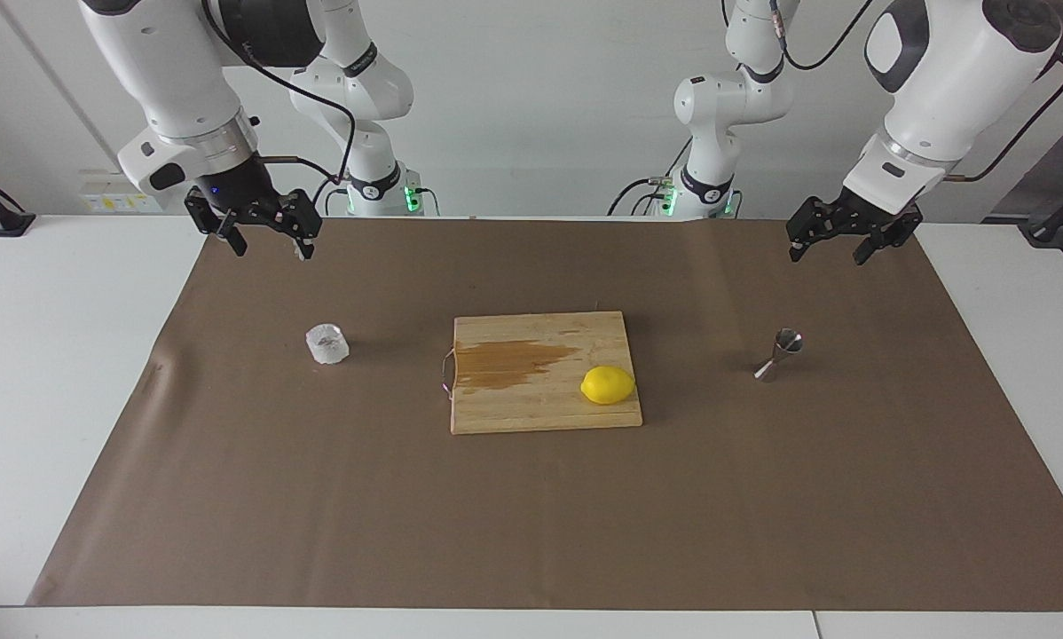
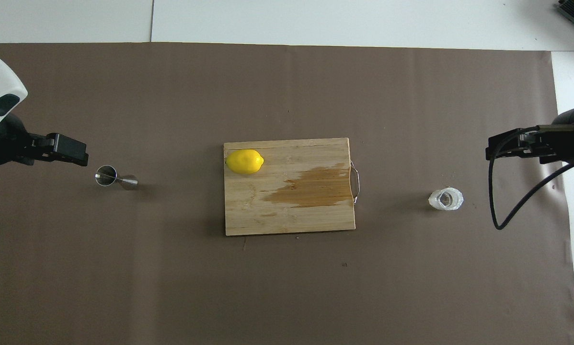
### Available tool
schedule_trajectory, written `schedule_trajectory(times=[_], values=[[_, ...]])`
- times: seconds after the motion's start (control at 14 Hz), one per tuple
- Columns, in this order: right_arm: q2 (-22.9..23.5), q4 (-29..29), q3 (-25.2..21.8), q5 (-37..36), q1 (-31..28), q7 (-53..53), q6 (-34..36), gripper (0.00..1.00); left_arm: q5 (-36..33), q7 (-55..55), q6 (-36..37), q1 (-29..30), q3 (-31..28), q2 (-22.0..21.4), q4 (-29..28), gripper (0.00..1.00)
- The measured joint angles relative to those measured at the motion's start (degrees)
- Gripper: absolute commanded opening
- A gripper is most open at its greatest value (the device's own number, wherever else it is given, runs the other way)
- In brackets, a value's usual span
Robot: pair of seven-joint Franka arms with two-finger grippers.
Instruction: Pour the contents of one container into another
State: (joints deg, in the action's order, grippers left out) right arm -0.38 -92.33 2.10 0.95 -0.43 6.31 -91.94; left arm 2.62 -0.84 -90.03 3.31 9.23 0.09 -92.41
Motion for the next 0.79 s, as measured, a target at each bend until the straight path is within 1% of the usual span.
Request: schedule_trajectory(times=[0.79], values=[[0.0, 0.0, 0.0, 0.0, 0.0, 0.0, 0.0, 1.0, 0.62, -0.01, -0.25, -0.01, 0.23, -0.05, -0.67, 1.0]])
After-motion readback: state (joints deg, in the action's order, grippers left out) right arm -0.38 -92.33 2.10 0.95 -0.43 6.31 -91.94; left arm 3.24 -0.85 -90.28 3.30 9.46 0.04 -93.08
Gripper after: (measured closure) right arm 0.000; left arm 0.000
